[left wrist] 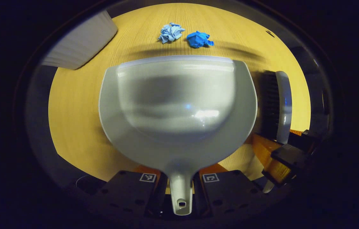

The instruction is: Pick up the small broom and dustpan from the desktop, sweep the trash into the dustpan with the broom, and then empty the trash into the garbage bin.

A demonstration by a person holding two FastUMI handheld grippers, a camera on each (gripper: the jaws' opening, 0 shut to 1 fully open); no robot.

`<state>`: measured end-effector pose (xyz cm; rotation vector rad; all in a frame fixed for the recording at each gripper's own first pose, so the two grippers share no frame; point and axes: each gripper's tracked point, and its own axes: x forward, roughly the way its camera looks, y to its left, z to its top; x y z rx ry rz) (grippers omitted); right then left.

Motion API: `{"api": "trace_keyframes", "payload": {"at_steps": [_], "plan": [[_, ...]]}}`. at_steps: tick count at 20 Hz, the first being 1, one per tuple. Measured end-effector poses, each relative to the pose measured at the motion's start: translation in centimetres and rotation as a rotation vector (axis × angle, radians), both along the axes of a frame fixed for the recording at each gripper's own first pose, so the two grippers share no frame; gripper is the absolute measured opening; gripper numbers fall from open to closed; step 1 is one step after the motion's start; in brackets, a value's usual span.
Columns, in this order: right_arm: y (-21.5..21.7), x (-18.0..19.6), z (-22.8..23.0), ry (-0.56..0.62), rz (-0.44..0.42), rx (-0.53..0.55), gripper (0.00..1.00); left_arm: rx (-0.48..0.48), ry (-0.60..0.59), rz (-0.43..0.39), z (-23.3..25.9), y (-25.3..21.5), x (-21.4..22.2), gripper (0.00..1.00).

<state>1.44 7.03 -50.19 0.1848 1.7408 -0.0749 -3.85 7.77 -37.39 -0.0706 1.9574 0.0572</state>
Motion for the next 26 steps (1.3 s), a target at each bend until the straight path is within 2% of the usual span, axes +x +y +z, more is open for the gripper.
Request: {"api": "trace_keyframes", "payload": {"at_steps": [1, 2, 4, 5, 8, 9, 10, 11, 13, 14, 15, 18, 19, 20, 21, 22, 24, 25, 26], "plan": [[-0.1, -0.1, 0.2, 0.02, -0.004, 0.006, 0.88, -0.007, 0.0, -0.004, 0.5, 0.0, 0.2, 0.33], [0.0, -0.2, 0.5, 0.041, -0.019, 0.016, 0.76, -0.011, -0.001, -0.011, 0.5, 0.0, 0.1, 0.33], [0.3, -0.2, 0.1, 0.04, 0.034, 0.03, 0.53, -0.024, -0.005, -0.028, 0.5, 0.3, 0.0, 0.31], [0.5, -0.3, 0.1, 0.032, 0.052, 0.033, 0.35, -0.031, -0.014, -0.036, 0.4, 0.3, 0.1, 0.31], [0.2, -0.1, 0.3, -0.01, 0.103, 0.049, 0.39, -0.068, -0.028, -0.068, 0.5, 0.6, -0.2, 0.29], [0.4, 0.0, 0.1, -0.025, 0.113, 0.065, 0.3, -0.075, -0.028, -0.09, 0.4, 1.1, -0.6, 0.29], [0.5, 0.6, 0.7, -0.043, 0.113, 0.077, 0.31, -0.074, -0.03, -0.133, 0.7, 2.0, -0.9, 0.28], [0.5, 1.3, 1.1, -0.054, 0.124, 0.089, 0.23, -0.07, -0.041, -0.189, 0.7, 3.2, -1.1, 0.27], [-0.5, 4.1, 1.6, -0.102, 0.165, 0.06, 0.23, -0.054, -0.053, -0.271, 1.1, 5.6, -1.7, 0.26], [-1.3, 6.0, 1.7, -0.133, 0.184, 0.032, 0.32, -0.046, -0.047, -0.274, 1.2, 6.5, -2.2, 0.27], [-1.8, 7.6, 1.6, -0.153, 0.198, 0.006, 0.23, -0.04, -0.053, -0.258, 1.3, 7.1, -2.4, 0.26], [-2.0, 12.6, 0.4, -0.192, 0.179, -0.036, 0.23, -0.052, -0.035, -0.199, 1.5, 8.4, -3.7, 0.26], [-1.5, 14.0, -0.1, -0.205, 0.158, -0.031, 0.23, -0.05, -0.031, -0.207, 1.7, 9.0, -4.0, 0.26], [-1.4, 15.5, -0.7, -0.236, 0.178, -0.051, 0.23, -0.037, -0.032, -0.221, 1.7, 9.7, -4.2, 0.27], [-1.5, 16.8, -1.0, -0.259, 0.236, -0.074, 0.34, -0.035, -0.033, -0.227, 1.7, 10.1, -4.4, 0.26], [-0.6, 18.1, -1.6, -0.28, 0.292, -0.069, 0.23, -0.038, -0.025, -0.215, 1.8, 10.4, -4.8, 0.26], [2.2, 19.6, -2.4, -0.269, 0.353, -0.018, 0.22, -0.038, -0.018, -0.202, 2.0, 10.8, -5.1, 0.26], [2.3, 20.2, -2.5, -0.237, 0.429, -0.031, 0.22, -0.037, -0.013, -0.209, 2.1, 11.0, -5.2, 0.26], [2.1, 21.2, -2.2, -0.207, 0.529, -0.047, 0.28, -0.035, -0.007, -0.219, 2.1, 11.1, -5.2, 0.26]]}}
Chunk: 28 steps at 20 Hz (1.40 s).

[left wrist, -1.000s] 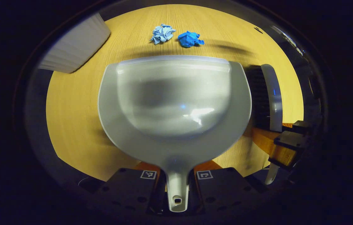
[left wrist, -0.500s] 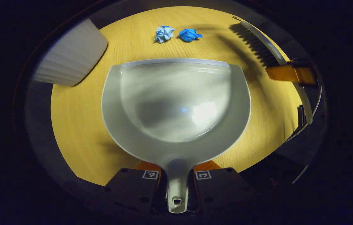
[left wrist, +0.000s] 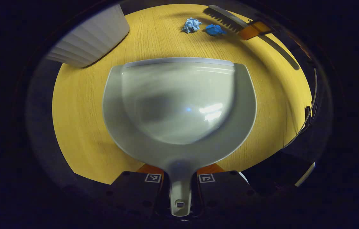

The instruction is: Pick up the small broom and dustpan from the desktop, sweep the trash into the dustpan with the broom, and then empty the trash into the garbage bin.

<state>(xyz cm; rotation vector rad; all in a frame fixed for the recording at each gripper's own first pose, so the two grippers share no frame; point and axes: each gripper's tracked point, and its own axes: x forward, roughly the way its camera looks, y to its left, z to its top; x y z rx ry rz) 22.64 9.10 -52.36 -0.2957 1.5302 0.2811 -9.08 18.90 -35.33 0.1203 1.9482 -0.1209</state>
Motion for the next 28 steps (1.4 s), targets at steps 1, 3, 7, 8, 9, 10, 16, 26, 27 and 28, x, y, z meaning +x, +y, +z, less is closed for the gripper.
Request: {"api": "trace_keyframes", "payload": {"at_steps": [1, 3, 7, 8, 9, 10, 16, 26, 27, 28], "plan": [[-0.1, 1.7, 0.5, -0.003, 0.055, -0.019, 0.22, 0.001, 0.009, -0.005, 0.0, 0.0, -0.1, 0.26], [0.0, 5.1, 0.6, -0.038, 0.084, -0.026, 0.23, -0.003, 0.021, -0.018, 0.1, 0.2, 0.0, 0.26], [-1.4, 4.4, -2.2, 0.025, 0.215, -0.147, 0.23, -0.013, 0.014, -0.08, -0.1, 0.6, 0.3, 0.27], [-1.4, 5.1, -1.8, -0.009, 0.281, -0.178, 0.22, -0.017, 0.018, -0.089, 0.0, 0.6, 0.4, 0.26], [-0.8, 5.0, -2.1, -0.033, 0.338, -0.181, 0.22, -0.02, 0.022, -0.096, 0.0, 0.6, 0.4, 0.26], [-0.4, 4.5, -2.0, -0.025, 0.419, -0.191, 0.22, -0.019, 0.016, -0.099, -0.1, 0.6, 0.4, 0.26], [2.5, 2.8, -0.4, -0.042, 0.842, -0.187, 0.22, -0.016, -0.003, -0.164, 0.0, 0.7, -0.1, 0.26], [7.3, -1.2, 3.1, 0.41, 0.589, 0.35, 0.23, -0.022, -0.006, -0.251, -0.9, 1.2, -3.9, 0.26], [7.2, -1.5, 2.9, 0.442, 0.563, 0.399, 0.23, -0.022, -0.008, -0.248, -0.9, 1.2, -3.7, 0.26], [7.3, -0.8, 3.4, 0.447, 0.541, 0.423, 0.23, -0.019, -0.008, -0.255, -0.7, 1.2, -3.5, 0.27]]}}
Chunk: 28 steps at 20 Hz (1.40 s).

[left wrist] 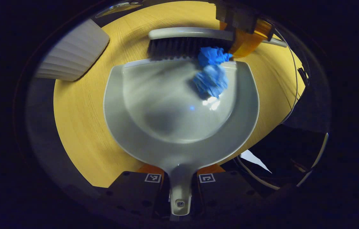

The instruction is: Pick up the small broom and dustpan from the desktop, sweep the trash into the dustpan with the broom, and then empty the trash into the garbage bin.

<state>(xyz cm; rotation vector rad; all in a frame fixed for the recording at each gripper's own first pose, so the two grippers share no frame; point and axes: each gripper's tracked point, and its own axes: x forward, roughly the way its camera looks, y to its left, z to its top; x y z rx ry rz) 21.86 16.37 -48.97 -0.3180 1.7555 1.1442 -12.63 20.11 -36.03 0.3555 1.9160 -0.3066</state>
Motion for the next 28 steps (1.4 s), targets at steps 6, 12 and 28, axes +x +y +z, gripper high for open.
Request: {"api": "trace_keyframes", "payload": {"at_steps": [6, 12, 28], "plan": [[-1.6, 3.8, 2.1, -0.029, -0.28, 0.092, 0.23, 0.0, -0.098, 0.035, -0.6, -0.3, -0.1, 0.27], [-6.5, 8.6, 9.7, -0.419, -0.774, 0.147, 0.23, -0.094, -0.36, 0.175, 1.0, -0.3, 0.5, 0.26], [-15.2, 0.2, 6.1, -0.524, -1.214, 0.069, 0.23, 0.22, -0.758, 0.066, 5.0, 1.6, 5.4, 0.26]]}}
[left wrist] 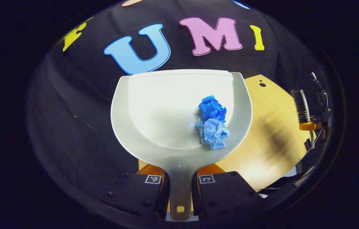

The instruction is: Pick up the small broom and dustpan from the desktop, sweep the trash into the dustpan with the broom, and then empty the trash into the garbage bin.

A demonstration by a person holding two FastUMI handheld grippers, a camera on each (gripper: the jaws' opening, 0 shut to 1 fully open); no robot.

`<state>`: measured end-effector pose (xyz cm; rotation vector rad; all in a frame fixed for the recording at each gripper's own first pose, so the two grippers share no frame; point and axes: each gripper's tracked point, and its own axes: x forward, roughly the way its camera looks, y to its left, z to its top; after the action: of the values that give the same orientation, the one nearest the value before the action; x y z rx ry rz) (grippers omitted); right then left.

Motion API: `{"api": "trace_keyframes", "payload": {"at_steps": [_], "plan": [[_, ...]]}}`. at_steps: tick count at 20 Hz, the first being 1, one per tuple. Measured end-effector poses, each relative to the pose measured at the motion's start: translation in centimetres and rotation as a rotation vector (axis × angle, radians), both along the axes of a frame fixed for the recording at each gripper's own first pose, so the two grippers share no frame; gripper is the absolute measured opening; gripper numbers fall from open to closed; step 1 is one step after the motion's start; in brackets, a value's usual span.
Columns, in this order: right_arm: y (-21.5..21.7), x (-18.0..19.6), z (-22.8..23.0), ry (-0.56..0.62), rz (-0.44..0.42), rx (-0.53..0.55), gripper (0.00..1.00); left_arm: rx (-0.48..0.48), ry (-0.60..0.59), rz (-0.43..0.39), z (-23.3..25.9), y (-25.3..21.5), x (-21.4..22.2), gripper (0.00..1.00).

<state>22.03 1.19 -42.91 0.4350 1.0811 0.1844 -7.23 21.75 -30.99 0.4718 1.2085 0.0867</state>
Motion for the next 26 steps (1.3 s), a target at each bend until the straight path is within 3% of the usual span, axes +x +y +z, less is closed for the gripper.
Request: {"api": "trace_keyframes", "payload": {"at_steps": [3, 6, 10, 13, 15, 17, 19, 21, 26], "plan": [[0.4, -1.6, -0.8, 0.026, 0.006, 0.014, 0.22, 0.181, 0.088, -0.021, 1.2, 0.5, -0.2, 0.27], [0.0, -2.3, -1.4, 0.033, 0.009, -0.001, 0.23, 0.379, 0.188, -0.099, 2.6, 0.8, -0.2, 0.26], [-0.6, -3.1, -2.2, 0.05, -0.005, 0.002, 0.23, 0.667, 0.305, -0.271, 3.7, 1.4, 0.0, 0.26], [-0.6, -3.7, -2.5, 0.058, 0.001, -0.007, 0.22, 0.934, 0.385, -0.398, 4.8, 2.1, 0.1, 0.26], [-0.7, -3.9, -2.6, 0.059, 0.008, -0.016, 0.23, 1.12, 0.427, -0.516, 5.4, 2.7, 0.1, 0.26], [-0.7, -4.0, -2.6, 0.063, 0.008, -0.017, 0.22, 1.239, 0.465, -0.635, 5.5, 2.7, 0.3, 0.26], [-0.7, -3.9, -2.7, 0.063, 0.008, -0.018, 0.23, 1.295, 0.489, -0.721, 5.4, 2.3, 0.0, 0.26], [-0.6, -4.0, -2.7, 0.065, 0.014, -0.024, 0.23, 1.291, 0.457, -0.766, 5.3, 1.9, 0.6, 0.26], [-0.4, -3.9, -2.3, 0.061, 0.028, -0.039, 0.23, 1.061, 0.224, -0.61, 5.4, 0.5, 0.4, 0.26]]}}
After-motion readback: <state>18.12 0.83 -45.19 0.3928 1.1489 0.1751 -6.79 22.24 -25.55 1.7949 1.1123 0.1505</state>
